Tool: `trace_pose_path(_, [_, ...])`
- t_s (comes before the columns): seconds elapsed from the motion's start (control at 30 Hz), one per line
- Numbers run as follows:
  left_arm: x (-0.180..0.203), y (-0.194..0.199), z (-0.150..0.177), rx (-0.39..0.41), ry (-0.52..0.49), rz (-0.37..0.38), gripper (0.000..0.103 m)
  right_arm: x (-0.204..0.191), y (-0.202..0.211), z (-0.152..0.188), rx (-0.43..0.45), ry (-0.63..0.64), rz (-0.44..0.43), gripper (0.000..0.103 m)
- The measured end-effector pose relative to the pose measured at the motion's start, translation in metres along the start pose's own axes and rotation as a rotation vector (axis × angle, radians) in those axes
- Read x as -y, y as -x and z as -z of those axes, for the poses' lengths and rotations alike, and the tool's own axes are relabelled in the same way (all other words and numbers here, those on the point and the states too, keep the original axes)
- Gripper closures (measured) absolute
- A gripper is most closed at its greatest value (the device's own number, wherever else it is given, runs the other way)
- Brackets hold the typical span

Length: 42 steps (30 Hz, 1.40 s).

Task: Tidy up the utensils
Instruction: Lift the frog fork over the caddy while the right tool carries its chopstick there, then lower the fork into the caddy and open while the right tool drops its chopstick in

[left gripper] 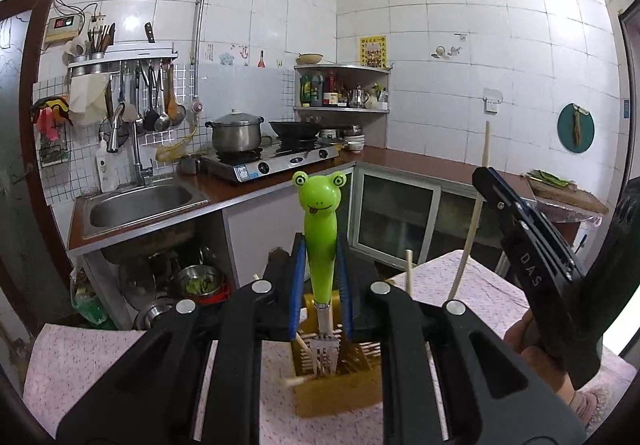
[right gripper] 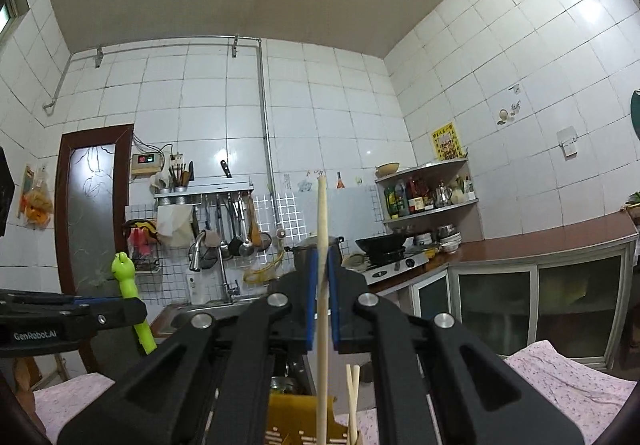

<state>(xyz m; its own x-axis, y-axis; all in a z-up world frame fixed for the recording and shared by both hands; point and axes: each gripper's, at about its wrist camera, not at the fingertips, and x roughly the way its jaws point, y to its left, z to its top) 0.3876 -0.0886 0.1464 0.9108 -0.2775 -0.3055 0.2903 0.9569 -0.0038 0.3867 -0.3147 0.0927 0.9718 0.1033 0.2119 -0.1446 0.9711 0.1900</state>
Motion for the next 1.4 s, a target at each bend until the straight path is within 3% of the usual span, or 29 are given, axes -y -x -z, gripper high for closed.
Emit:
trace_pose_path(0.3, [-0.006,-0.039,0.034,-0.009,0.002,0.026,0.089,-0.008,-0.014,0.034,-0.014,0.051,-0.01,0.097])
trace_pose_path(0.5, [-0.02,-0.059,0.061,-0.072,0.047,0.042,0.089,0.001,-0.017,0.056,-0.072,0.033,-0.01,0.097])
trace_pose_path(0.8, [-0.029,-0.074,0.085,-0.131,0.094,0.068,0.089,0.01,-0.013,0.079,-0.119,0.031,0.002,0.097])
trace_pose_path(1.2, [-0.039,-0.077,0.098,-0.194,0.161,0.071,0.088,0.013,-0.023,0.089,-0.269,0.057,-0.032,0.096])
trace_pose_path(1.3, [-0.042,-0.064,0.092,-0.183,0.174,0.065,0.078,0.015,-0.023,0.083,-0.31,0.049,-0.025,0.096])
trace_pose_path(1.37, [-0.044,-0.051,0.086,-0.164,0.183,0.059,0.061,0.016,-0.021,0.079,-0.337,0.031,-0.024,0.094])
trace_pose_path(1.4, [-0.045,-0.042,0.084,-0.15,0.185,0.055,0.057,0.016,-0.02,0.074,-0.36,0.03,-0.015,0.083])
